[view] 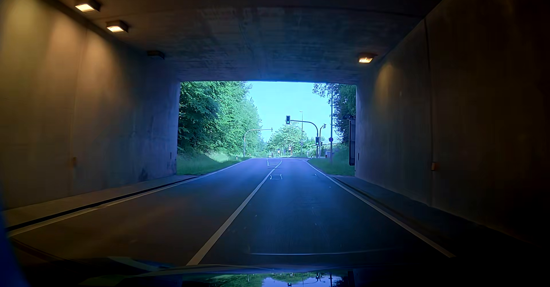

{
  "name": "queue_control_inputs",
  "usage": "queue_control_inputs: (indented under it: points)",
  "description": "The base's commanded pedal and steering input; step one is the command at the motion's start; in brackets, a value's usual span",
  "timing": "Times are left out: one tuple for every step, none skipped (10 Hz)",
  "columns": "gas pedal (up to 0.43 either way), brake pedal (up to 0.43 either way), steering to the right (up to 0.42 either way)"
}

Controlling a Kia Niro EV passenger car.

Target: Follow the waypoints while adhering to traffic rules and regulations

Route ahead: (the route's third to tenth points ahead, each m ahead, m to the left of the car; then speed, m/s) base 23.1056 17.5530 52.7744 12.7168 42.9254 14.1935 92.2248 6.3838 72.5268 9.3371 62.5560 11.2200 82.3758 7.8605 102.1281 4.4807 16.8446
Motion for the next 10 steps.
queue_control_inputs:
  points:
    - [0.177, 0.000, -0.002]
    - [0.189, 0.000, -0.002]
    - [0.189, 0.000, -0.002]
    - [0.189, 0.000, -0.002]
    - [0.177, 0.000, -0.002]
    - [0.177, 0.000, -0.001]
    - [0.177, 0.000, -0.001]
    - [0.177, 0.000, -0.002]
    - [0.177, 0.000, -0.002]
    - [0.177, 0.000, -0.001]
